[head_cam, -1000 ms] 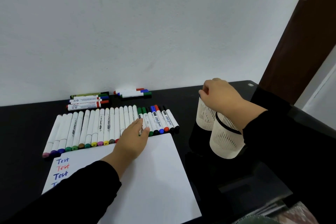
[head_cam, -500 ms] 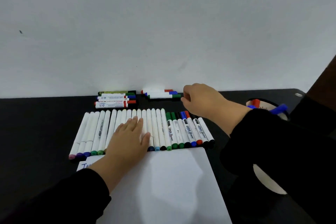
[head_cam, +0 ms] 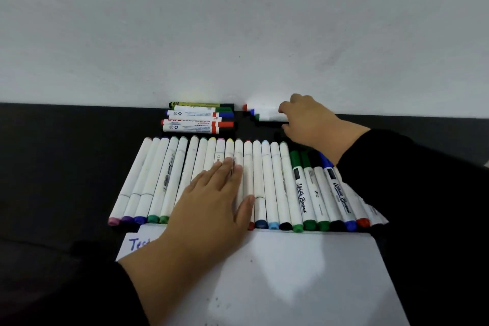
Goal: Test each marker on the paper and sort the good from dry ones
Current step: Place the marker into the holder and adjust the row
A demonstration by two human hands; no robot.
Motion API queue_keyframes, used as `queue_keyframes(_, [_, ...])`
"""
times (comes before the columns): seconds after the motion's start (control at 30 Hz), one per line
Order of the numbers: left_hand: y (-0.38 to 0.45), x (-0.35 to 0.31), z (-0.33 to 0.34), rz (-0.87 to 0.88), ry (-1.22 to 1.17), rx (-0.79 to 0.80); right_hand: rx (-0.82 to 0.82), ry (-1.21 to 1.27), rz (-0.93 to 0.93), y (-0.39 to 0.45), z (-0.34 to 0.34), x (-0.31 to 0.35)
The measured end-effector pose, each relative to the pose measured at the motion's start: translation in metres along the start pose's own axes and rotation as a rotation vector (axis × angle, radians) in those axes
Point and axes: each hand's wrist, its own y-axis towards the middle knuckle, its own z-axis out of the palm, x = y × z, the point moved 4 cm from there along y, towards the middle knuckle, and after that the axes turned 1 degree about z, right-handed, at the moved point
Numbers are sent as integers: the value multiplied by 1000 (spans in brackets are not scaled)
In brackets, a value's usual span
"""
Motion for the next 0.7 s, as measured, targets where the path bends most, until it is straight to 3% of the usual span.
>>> queue_keyframes(0.4, [-1, -1, -1, -10, -7, 30, -26, -32, -9, 18, 13, -3])
queue_keyframes(0.7, [1, -4, -1, 37, 131, 127, -85, 141, 18, -20, -24, 9])
